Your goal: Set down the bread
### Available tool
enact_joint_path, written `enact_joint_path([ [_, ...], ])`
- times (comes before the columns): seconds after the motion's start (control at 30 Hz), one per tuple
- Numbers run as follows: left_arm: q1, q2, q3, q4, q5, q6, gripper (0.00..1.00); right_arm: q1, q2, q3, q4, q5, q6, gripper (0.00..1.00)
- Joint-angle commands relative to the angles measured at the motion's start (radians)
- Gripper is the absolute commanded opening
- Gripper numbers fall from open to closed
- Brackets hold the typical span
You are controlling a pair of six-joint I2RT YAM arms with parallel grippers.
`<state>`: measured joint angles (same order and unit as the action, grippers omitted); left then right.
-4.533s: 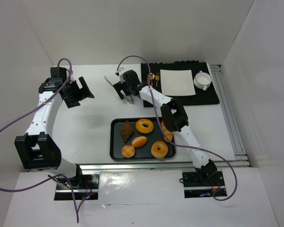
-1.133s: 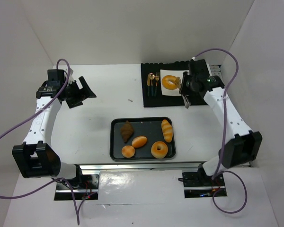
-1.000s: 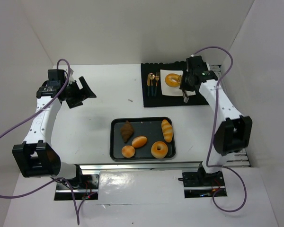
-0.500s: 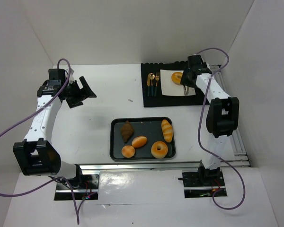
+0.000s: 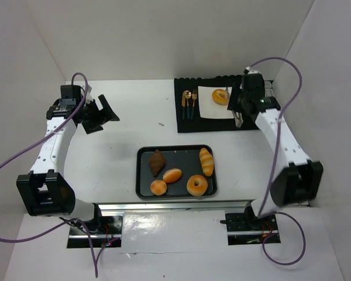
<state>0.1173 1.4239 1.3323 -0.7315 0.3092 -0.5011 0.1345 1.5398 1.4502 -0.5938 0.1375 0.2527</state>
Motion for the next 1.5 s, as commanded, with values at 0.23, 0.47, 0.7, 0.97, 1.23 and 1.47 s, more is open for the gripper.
enact_joint_path([
  [0.23, 0.007, 0.003, 0.05, 0.018, 0.018, 0.013, 0.99, 0.258, -0.47, -0.359, -0.369, -0.214, 0.163, 0.53],
  [0.47, 0.007, -0.006, 0.039, 0.018, 0.008, 0.013, 0.99, 0.335, -0.454, -0.369, -0.449, -0.19, 0.186, 0.57],
  [0.7, 0.007, -0.016, 0.039, 0.018, 0.008, 0.013, 0.99, 0.41, -0.405, -0.357, -0.475, -0.118, 0.204, 0.57],
  [0.97, 0.007, -0.006, 0.039, 0.018, 0.008, 0.013, 0.99, 0.468, -0.395, -0.323, -0.505, -0.052, 0.214, 0.57],
  [1.23, 0.007, -0.006, 0.039, 0.018, 0.008, 0.013, 0.99, 0.487, -0.386, -0.309, -0.535, -0.042, 0.226, 0.61],
  [1.47, 0.007, -0.006, 0.039, 0.018, 0.018, 0.013, 0.99, 0.496, -0.377, -0.353, -0.534, -0.067, 0.215, 0.62],
])
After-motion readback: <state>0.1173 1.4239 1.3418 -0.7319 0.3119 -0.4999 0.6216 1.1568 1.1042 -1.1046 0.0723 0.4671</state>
